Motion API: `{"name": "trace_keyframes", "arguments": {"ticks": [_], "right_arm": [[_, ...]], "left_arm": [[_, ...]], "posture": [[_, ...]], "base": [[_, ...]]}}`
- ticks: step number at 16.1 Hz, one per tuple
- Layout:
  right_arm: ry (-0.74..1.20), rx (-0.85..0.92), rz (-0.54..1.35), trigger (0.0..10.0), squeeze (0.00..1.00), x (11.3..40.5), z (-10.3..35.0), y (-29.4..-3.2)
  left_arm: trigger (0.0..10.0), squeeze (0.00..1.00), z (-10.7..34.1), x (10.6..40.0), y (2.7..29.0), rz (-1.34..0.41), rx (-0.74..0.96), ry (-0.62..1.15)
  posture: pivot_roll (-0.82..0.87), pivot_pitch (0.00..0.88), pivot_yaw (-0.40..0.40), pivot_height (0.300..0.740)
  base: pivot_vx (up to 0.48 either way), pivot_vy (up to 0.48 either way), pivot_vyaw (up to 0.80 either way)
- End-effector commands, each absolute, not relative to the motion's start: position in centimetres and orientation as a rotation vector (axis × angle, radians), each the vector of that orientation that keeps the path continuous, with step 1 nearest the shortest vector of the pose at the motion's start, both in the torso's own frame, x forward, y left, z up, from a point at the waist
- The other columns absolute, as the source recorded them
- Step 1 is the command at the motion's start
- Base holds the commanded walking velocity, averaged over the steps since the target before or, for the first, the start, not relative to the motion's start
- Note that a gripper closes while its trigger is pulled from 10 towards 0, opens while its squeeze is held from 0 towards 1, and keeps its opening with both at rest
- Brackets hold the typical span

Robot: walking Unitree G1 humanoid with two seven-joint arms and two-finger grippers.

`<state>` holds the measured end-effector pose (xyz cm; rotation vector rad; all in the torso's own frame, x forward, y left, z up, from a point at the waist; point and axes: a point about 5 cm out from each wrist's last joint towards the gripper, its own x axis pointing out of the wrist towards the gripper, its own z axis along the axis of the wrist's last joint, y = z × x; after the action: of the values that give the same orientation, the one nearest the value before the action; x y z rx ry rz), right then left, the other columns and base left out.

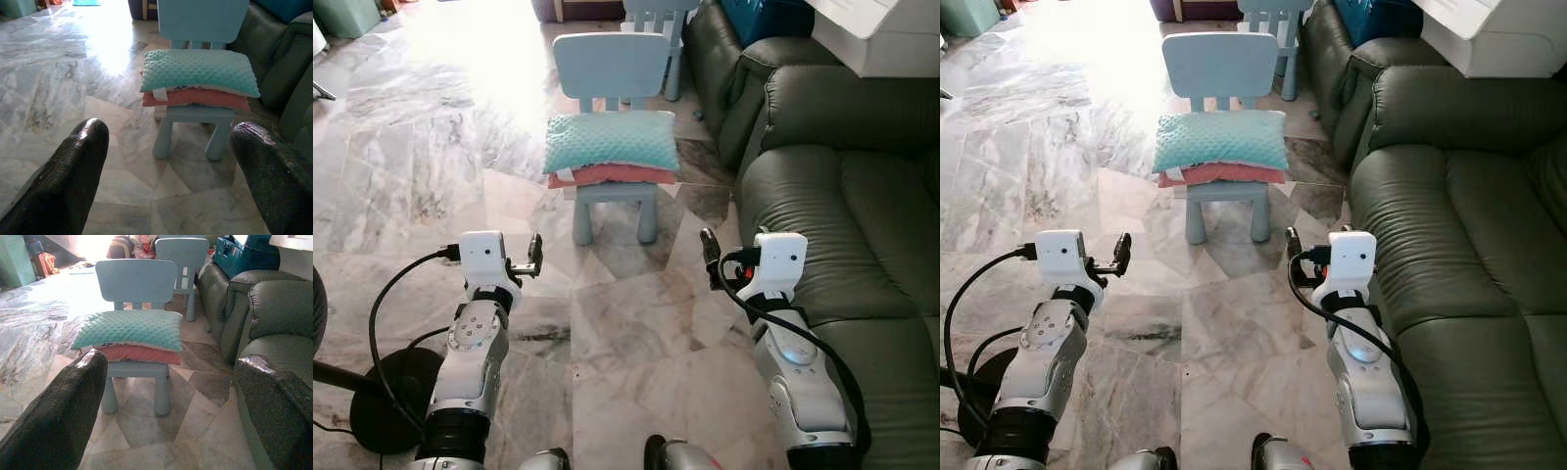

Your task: Move the pillow to the sofa

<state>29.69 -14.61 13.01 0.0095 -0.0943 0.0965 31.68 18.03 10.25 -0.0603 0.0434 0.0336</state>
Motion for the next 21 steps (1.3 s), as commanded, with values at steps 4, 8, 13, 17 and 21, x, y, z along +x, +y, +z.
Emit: {"name": "trace_keyframes", "arguments": {"ticks": [4,8,13,17,21], "right_arm": [[-0.090,0.009,0.096,10.0,0.00,29.48,13.00,-14.62],[-0.084,0.011,0.097,10.0,0.00,29.34,12.79,-14.54],[-0.081,0.011,0.099,10.0,0.00,29.31,12.74,-14.54],[-0.080,0.009,0.104,10.0,0.00,29.27,12.74,-14.56],[-0.079,0.008,0.106,10.0,0.00,29.27,12.75,-14.57]], "left_arm": [[10.0,0.00,10.16,30.79,18.17,-0.005,-0.113,0.032],[10.0,0.00,9.97,30.62,18.42,0.003,-0.118,0.040],[10.0,0.00,9.81,30.47,18.39,0.000,-0.113,0.047],[10.0,0.00,9.80,30.39,18.29,-0.001,-0.111,0.048],[10.0,0.00,9.72,30.36,18.20,-0.003,-0.109,0.050]], "posture": [[-0.10,0.197,-0.031,0.740],[-0.10,0.204,-0.029,0.740],[-0.10,0.207,-0.030,0.740],[-0.11,0.209,-0.033,0.740],[-0.11,0.211,-0.036,0.740]], "base": [[0.214,0.000,0.00],[0.425,0.000,0.00],[0.419,0.000,0.00],[0.416,0.000,0.00],[0.420,0.000,0.00]]}}
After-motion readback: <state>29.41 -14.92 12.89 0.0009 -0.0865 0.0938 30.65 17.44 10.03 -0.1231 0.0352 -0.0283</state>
